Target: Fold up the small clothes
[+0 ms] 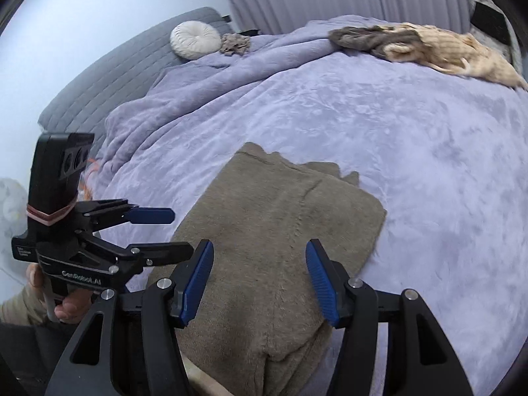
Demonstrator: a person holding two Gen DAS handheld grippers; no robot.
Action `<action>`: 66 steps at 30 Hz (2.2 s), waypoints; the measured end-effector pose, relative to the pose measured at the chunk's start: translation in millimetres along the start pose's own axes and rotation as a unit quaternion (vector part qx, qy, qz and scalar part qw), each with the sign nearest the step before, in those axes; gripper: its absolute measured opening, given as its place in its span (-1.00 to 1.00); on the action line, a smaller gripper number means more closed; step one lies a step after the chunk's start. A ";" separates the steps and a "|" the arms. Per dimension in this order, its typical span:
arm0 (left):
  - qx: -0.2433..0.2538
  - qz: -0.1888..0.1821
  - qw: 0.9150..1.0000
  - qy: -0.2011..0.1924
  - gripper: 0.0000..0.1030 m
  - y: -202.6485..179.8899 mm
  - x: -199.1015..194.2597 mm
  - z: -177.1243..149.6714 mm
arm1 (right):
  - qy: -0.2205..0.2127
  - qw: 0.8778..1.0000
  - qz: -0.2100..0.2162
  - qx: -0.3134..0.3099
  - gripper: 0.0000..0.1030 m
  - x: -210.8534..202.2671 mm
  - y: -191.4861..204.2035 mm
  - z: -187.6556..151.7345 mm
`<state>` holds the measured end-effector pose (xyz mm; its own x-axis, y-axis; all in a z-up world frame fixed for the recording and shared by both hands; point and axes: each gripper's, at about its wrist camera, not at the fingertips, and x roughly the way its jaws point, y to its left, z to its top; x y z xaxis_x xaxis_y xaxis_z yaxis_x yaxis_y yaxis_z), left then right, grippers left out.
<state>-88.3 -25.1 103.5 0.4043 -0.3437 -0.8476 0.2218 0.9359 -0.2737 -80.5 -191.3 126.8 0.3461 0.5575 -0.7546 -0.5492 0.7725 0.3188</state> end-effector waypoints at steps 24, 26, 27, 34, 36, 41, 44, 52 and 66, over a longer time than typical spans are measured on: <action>0.057 0.079 0.995 0.025 0.51 -15.8 26.7 -27.6 | 0.070 0.992 0.039 -0.102 0.13 8.3 26.6 -73.9; 0.057 0.083 0.995 0.026 0.51 -15.6 29.8 -28.7 | 0.076 0.991 0.013 -0.110 0.13 18.0 24.4 -80.5; 0.058 0.086 0.994 0.027 0.51 -16.3 31.4 -28.9 | 0.082 0.990 0.002 -0.113 0.13 24.3 23.3 -83.7; 0.041 0.144 0.989 0.020 0.51 -28.1 10.9 -20.8 | 0.083 0.990 -0.026 -0.113 0.40 7.4 34.3 -72.4; 0.033 0.168 0.985 0.016 0.51 -30.1 0.1 -16.4 | 0.062 0.988 -0.051 -0.131 0.64 -8.8 47.4 -66.1; -0.003 0.161 0.987 -0.001 0.90 -25.8 -25.8 -6.2 | 0.059 0.979 -0.135 -0.142 0.64 -24.2 66.3 -45.8; -0.014 0.171 0.985 -0.013 0.90 -26.5 -35.7 -3.3 | 0.066 0.979 -0.148 -0.120 0.64 -23.6 67.3 -35.6; -0.014 0.224 0.974 0.010 0.90 -35.1 -30.5 -11.5 | 0.081 0.978 -0.167 -0.098 0.64 -21.0 66.9 -30.7; -0.045 0.203 0.977 0.036 0.90 -29.2 -16.7 -14.0 | 0.098 0.975 -0.180 -0.081 0.64 -13.9 58.1 -31.1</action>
<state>-114.0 -45.6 119.2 0.3780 0.0606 -0.9238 -0.0235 0.9982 0.0559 -140.8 -163.6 137.9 0.3954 0.1783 -0.9011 -0.5371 0.8407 -0.0693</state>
